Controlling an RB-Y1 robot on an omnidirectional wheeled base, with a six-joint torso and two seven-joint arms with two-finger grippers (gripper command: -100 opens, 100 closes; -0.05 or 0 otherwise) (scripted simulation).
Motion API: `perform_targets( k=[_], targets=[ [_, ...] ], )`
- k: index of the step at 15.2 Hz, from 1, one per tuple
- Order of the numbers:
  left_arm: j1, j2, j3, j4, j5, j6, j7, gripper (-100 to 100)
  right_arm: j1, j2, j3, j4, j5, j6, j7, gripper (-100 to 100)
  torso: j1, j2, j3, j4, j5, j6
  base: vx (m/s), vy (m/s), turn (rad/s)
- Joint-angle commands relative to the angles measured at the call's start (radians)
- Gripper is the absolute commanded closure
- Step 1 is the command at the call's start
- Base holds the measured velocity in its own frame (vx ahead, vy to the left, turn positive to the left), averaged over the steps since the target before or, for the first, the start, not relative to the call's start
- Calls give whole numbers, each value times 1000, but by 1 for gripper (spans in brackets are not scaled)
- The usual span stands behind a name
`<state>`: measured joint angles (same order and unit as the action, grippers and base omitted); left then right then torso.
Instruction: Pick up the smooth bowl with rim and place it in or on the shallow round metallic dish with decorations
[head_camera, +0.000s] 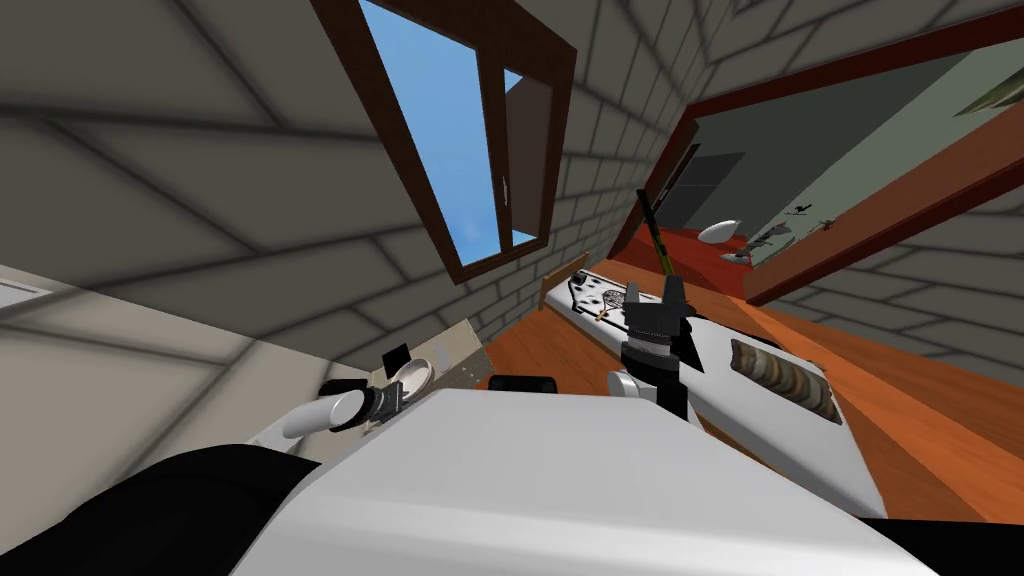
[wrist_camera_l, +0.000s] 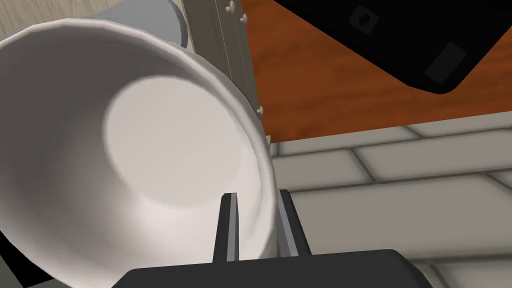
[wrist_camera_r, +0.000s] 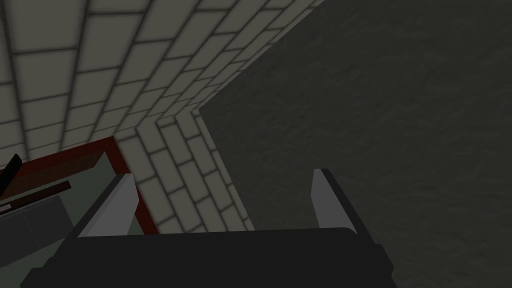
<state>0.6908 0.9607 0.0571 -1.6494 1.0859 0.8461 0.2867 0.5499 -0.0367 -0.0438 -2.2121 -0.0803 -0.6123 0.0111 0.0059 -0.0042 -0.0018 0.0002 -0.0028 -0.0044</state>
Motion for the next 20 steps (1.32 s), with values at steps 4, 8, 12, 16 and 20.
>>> perform_targets(
  k=[4,8,12,16,20],
  targets=[
    [7,8,41,-9,30,26,1,100,0,0,0,0,0,0,0,0,-1,-2,-1,0,0,-1,79,113,81],
    [8,10,45,-10,32,30,0,-100,0,0,0,0,0,0,0,0,-9,4,2,1,0,0,6,10,-3],
    [36,73,86,-74,76,65,28,-100,0,0,0,0,0,0,0,0,-11,5,3,1,-1,-1,0,-3,57],
    [58,124,119,-125,112,94,51,-100,0,0,0,0,0,0,0,0,-11,5,3,1,-1,0,0,-6,58],
    [53,122,115,-120,111,93,49,-100,0,0,0,0,0,0,0,0,-11,5,3,1,-1,0,0,-2,17]
  ],
)
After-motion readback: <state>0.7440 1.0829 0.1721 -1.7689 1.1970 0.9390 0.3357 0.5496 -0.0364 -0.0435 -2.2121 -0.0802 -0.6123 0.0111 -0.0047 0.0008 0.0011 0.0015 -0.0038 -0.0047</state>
